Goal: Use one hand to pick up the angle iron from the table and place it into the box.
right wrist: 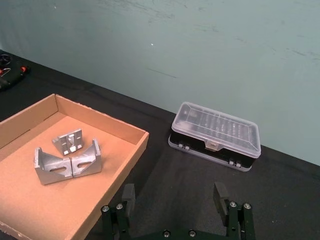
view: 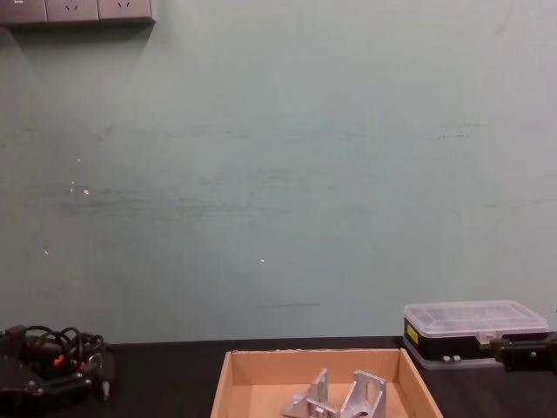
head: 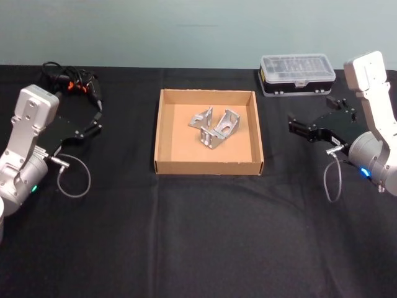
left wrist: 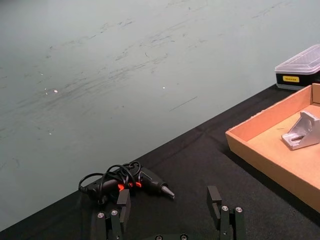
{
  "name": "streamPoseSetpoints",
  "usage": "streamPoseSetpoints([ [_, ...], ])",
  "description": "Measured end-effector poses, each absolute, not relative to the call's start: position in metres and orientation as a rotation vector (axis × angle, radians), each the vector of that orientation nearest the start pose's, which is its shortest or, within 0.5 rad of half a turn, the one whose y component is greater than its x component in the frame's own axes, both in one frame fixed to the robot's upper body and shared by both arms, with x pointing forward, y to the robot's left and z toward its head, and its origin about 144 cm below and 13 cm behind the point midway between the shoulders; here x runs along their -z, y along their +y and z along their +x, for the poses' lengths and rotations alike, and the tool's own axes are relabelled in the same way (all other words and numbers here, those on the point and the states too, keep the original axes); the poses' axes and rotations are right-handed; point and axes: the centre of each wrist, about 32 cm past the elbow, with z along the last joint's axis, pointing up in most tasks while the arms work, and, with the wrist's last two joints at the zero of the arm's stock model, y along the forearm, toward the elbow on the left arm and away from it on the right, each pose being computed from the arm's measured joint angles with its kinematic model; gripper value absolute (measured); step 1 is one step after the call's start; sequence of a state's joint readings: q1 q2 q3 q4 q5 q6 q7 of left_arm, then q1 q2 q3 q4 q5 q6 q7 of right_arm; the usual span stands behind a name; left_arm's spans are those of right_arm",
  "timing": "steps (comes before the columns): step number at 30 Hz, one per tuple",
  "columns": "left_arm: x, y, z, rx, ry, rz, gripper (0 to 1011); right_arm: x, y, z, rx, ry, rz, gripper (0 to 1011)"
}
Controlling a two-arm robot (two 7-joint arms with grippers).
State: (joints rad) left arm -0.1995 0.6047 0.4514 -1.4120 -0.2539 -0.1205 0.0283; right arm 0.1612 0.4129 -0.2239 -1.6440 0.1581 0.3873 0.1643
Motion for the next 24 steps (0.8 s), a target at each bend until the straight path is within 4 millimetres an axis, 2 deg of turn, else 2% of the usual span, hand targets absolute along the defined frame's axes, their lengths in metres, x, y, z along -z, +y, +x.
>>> streamPoseSetpoints([
  [24, -1.1398, 0.3097, 0.4886, -1.248, -0.285, 0.304, 1000, -1.2117, -0.2728, 0.4923, 1.226, -0.033, -0.39, 1002],
])
